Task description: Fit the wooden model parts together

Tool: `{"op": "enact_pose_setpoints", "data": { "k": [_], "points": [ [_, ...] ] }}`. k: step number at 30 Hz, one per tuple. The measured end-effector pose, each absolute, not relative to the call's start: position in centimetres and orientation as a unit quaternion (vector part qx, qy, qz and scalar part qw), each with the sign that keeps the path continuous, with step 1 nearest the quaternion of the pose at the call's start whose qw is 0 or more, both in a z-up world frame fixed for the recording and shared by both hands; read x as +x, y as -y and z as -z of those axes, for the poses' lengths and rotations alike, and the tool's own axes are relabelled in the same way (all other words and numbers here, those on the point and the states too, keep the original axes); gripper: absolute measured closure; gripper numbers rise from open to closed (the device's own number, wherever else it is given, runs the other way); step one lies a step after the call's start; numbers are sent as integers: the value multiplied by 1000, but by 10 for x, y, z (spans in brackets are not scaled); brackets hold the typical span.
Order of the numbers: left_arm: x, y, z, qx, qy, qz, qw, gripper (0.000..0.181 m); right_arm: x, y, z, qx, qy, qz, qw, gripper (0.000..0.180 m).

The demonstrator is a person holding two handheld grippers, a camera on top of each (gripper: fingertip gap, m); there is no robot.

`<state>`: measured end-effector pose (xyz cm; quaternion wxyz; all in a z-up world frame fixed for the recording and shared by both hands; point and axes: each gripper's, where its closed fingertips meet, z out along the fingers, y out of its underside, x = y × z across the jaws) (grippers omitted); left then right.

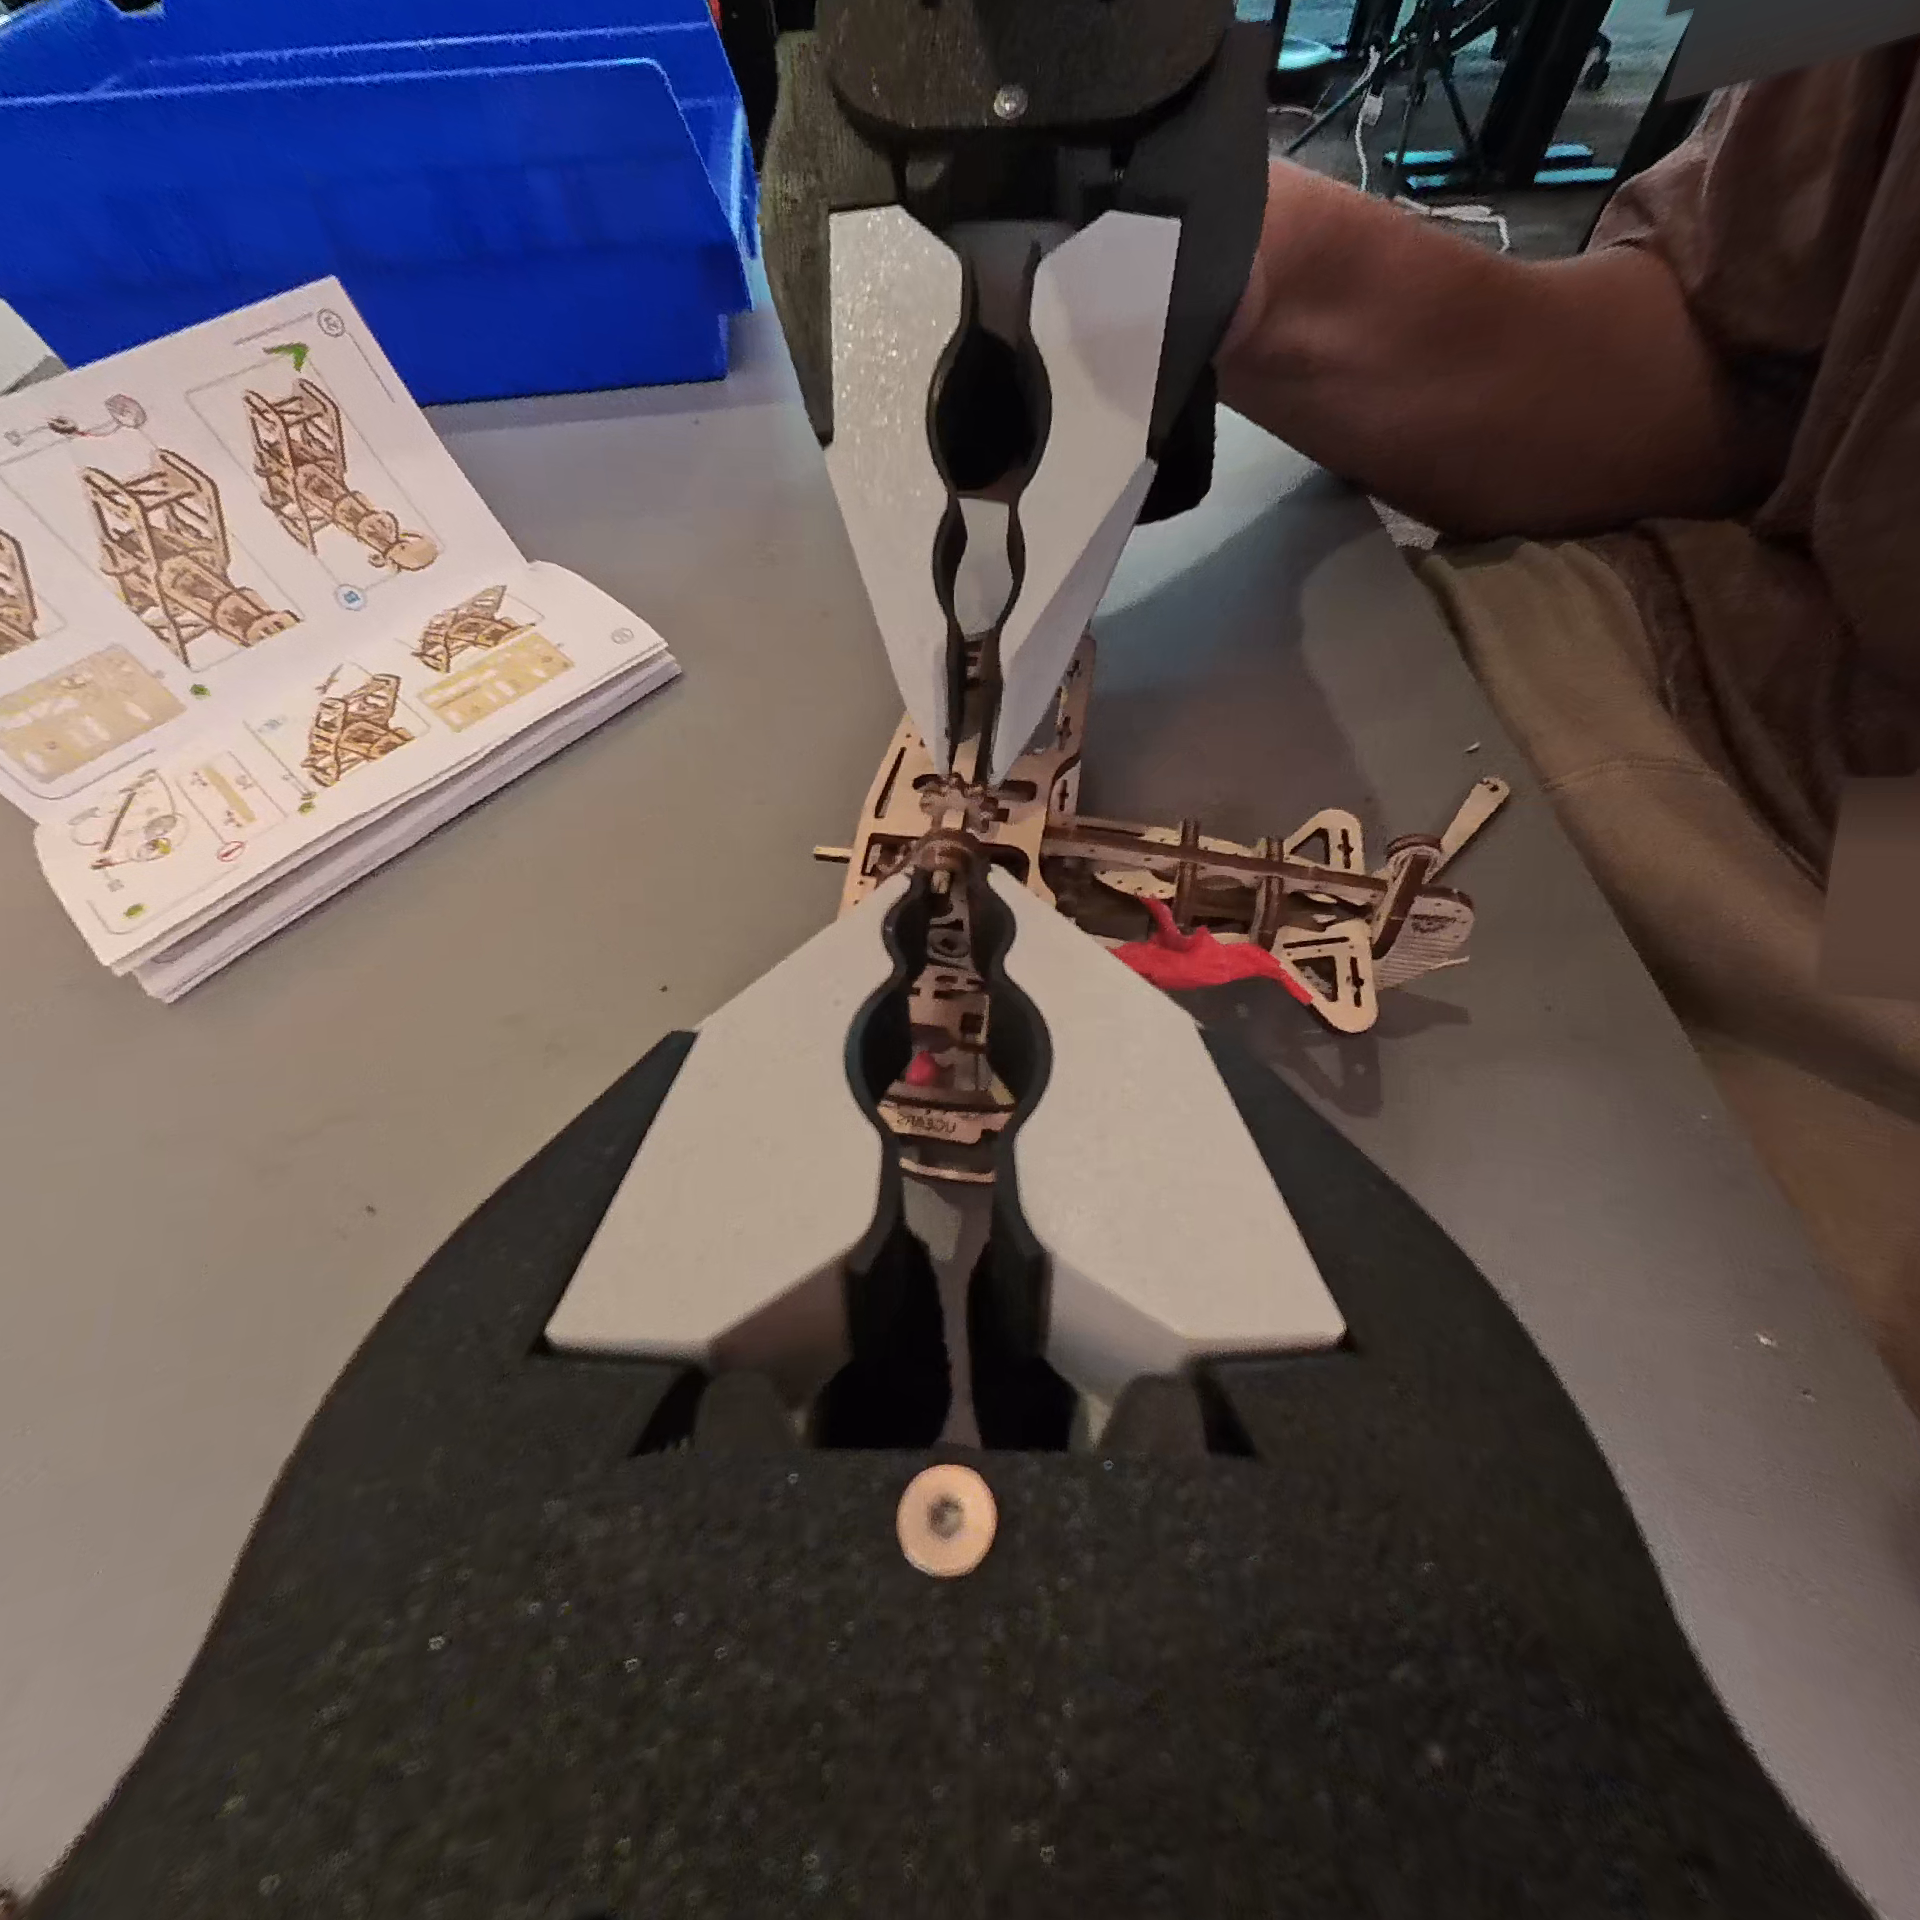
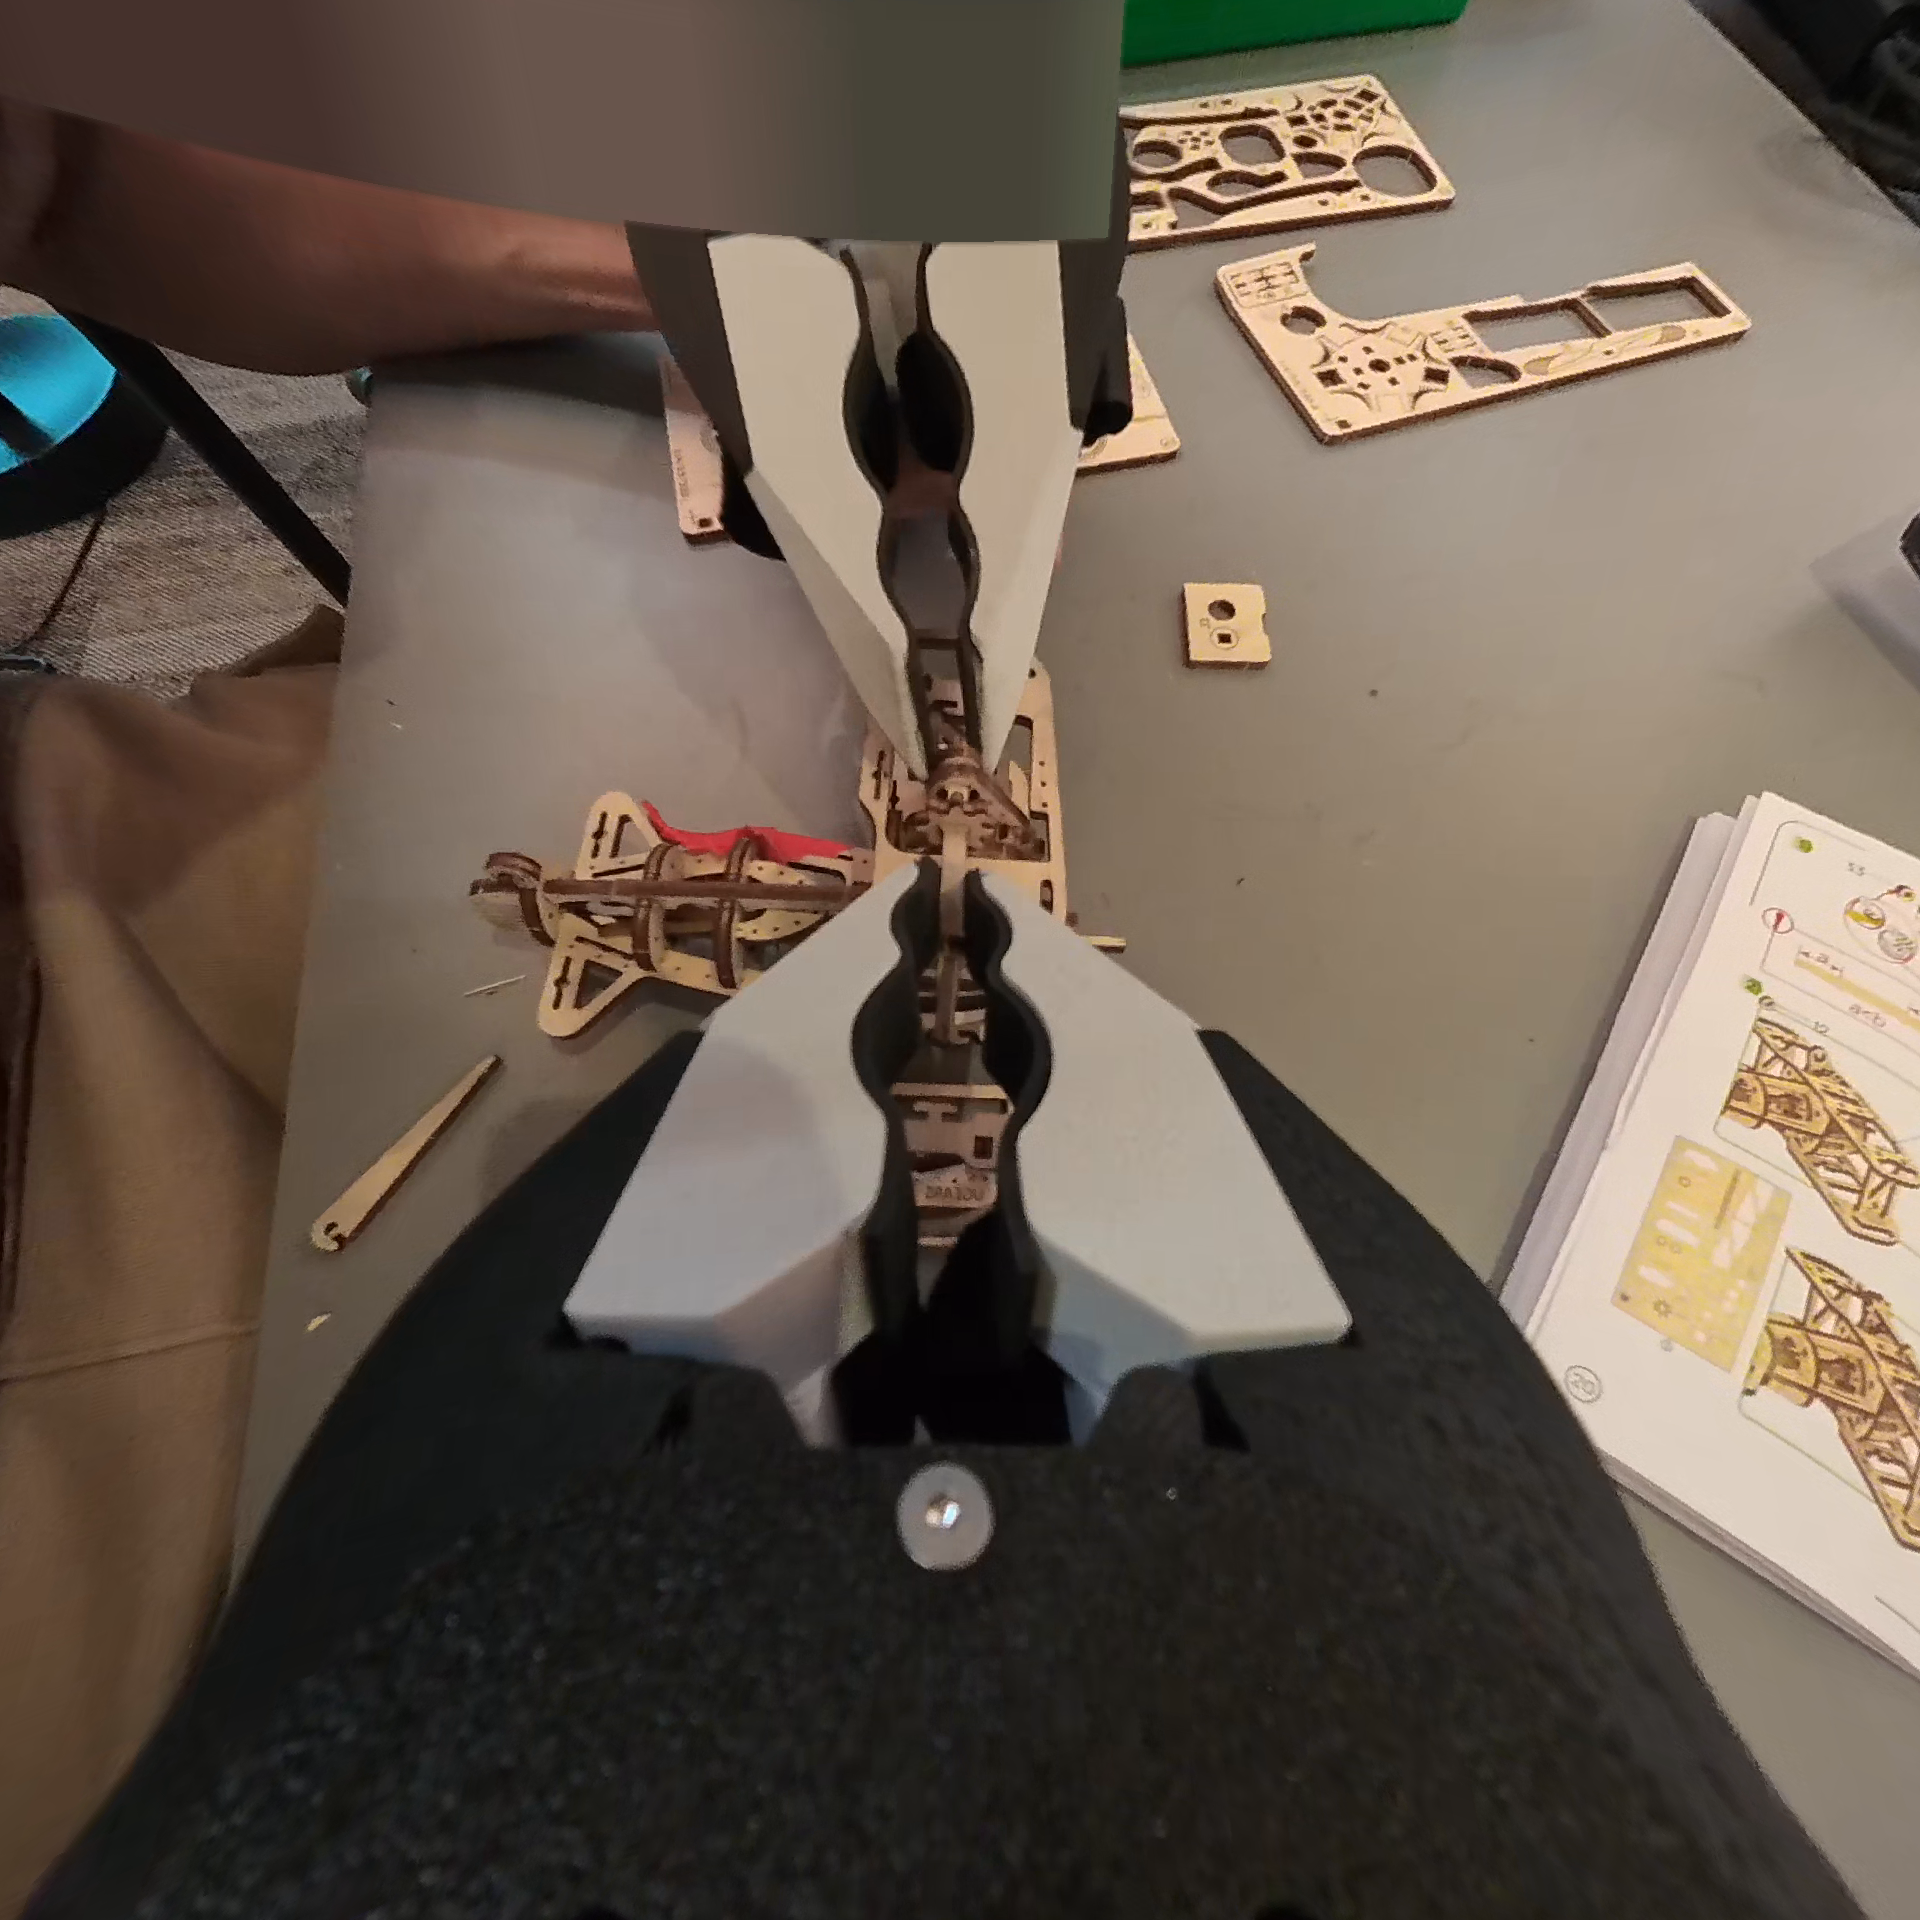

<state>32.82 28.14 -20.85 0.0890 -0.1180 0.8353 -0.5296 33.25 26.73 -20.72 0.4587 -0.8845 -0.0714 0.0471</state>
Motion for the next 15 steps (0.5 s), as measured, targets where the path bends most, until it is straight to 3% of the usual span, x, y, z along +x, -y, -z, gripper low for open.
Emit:
{"op": "enact_pose_setpoints", "data": {
  "k": [6,15],
  "points": [
    [328,-281,215,-98,-853,496,129,177,333,-266,211,-894,83,-50,438,177],
    [330,-292,219,-41,-936,308,164,180,333,-273,210,-893,100,-22,438,177]
  ]
}}
